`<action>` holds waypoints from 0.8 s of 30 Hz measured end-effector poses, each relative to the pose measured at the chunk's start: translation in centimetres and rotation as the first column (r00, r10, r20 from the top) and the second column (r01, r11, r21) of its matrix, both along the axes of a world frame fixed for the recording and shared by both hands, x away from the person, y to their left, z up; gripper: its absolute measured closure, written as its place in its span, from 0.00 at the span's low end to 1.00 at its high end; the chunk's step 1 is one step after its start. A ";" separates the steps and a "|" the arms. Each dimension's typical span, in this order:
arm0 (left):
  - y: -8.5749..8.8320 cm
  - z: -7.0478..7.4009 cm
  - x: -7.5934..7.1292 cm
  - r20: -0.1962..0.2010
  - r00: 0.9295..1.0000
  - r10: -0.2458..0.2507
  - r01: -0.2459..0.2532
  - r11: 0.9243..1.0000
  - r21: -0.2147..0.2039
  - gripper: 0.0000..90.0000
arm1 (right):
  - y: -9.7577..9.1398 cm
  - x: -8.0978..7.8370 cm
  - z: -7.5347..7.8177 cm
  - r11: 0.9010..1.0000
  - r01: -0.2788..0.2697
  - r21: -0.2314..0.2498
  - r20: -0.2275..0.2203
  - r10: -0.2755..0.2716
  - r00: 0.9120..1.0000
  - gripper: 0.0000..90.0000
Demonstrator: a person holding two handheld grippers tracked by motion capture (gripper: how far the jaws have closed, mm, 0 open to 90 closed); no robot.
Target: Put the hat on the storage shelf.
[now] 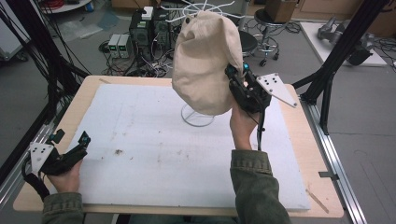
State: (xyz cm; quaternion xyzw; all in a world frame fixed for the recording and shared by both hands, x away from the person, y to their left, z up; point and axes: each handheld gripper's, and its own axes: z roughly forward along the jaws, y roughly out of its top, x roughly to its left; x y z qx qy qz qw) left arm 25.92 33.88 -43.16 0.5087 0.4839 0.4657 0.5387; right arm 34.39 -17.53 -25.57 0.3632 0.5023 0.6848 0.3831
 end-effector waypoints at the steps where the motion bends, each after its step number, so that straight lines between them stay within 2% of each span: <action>1: 0.0 0.0 0.0 0.000 1.000 0.000 0.000 1.000 0.000 0.21 | 0.0 0.0 -0.1 1.000 0.001 0.000 0.000 -0.001 1.000 0.81; 10: 0.0 0.0 0.0 0.000 1.000 -0.002 0.002 1.000 0.002 0.21 | -0.1 -0.1 -0.7 1.000 -0.007 -0.010 -0.020 0.007 1.000 0.80; 21: -0.1 0.0 0.0 0.001 1.000 -0.003 0.003 1.000 -0.001 0.21 | -0.7 0.4 -1.3 1.000 -0.013 -0.025 -0.080 0.011 0.997 0.78; 24: -0.1 0.0 0.0 0.002 1.000 -0.003 0.003 1.000 -0.002 0.21 | -0.9 0.4 -1.3 1.000 -0.008 -0.024 -0.077 0.006 0.997 0.75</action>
